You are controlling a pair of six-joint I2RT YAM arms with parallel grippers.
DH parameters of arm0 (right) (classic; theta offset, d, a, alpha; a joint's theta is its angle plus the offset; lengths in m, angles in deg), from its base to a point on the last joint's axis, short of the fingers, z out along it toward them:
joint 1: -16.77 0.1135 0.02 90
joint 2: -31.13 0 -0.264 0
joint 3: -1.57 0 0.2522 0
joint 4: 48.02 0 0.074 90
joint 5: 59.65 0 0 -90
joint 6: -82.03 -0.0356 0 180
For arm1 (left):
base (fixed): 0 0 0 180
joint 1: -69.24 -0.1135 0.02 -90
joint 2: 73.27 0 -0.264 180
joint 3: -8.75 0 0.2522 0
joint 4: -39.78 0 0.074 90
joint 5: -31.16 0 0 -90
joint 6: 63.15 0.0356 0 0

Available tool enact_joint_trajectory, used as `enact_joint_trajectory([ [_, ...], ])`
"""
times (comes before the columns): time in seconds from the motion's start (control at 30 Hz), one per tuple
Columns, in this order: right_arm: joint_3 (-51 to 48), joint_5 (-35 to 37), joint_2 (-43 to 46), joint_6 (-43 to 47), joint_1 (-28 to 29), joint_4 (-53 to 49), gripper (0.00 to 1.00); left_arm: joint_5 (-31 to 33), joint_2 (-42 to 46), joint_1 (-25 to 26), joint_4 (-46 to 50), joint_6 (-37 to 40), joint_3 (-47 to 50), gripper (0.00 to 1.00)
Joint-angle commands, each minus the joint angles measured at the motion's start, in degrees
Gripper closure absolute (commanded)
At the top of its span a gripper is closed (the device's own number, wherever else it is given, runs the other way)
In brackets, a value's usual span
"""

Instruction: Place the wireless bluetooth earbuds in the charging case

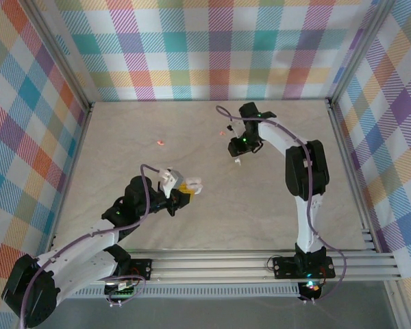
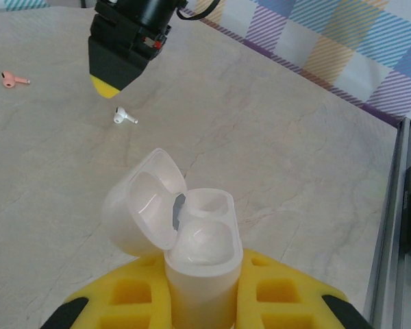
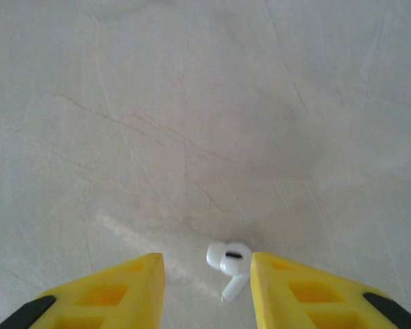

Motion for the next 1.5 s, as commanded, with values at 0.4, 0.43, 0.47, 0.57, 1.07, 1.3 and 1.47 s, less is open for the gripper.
enact_joint_trajectory([
  [0.4, 3.09, 8.17, -2.77, 1.3, 2.21, -4.75, 0.46, 2.3, 4.56, 0.37, 4.34, 1.62, -2.32, 1.0],
  [0.43, 2.92, 8.46, -2.57, 1.65, 2.17, -4.95, 0.46, 2.03, 4.58, 0.42, 5.07, 2.05, -2.8, 1.0],
  [0.47, 2.9, 8.85, -2.58, 1.98, 2.17, -5.18, 0.47, 1.89, 4.49, 0.41, 5.65, 2.51, -3.2, 1.0],
  [0.57, 2.74, 10.4, -3.12, 2.35, 2.17, -6.15, 0.51, 1.54, 4.32, 0.37, 7.34, 3.6, -3.89, 1.0],
  [1.07, -0.53, 9.8, -3.77, 1.64, 3.16, -4.75, 0.55, 1.07, 5.96, 0.42, 7.97, 2.99, -2.79, 1.0],
  [1.3, 0.35, 10.17, -3.9, 0.95, 3.4, -5.14, 0.55, 0.92, 6.16, 0.42, 7.57, 2.91, -2.67, 1.0],
  [1.47, 2.04, 9.59, -3.88, -0.27, 3.49, -5.56, 0.55, 1.03, 6.25, 0.42, 7.81, 3.0, -2.81, 1.0],
])
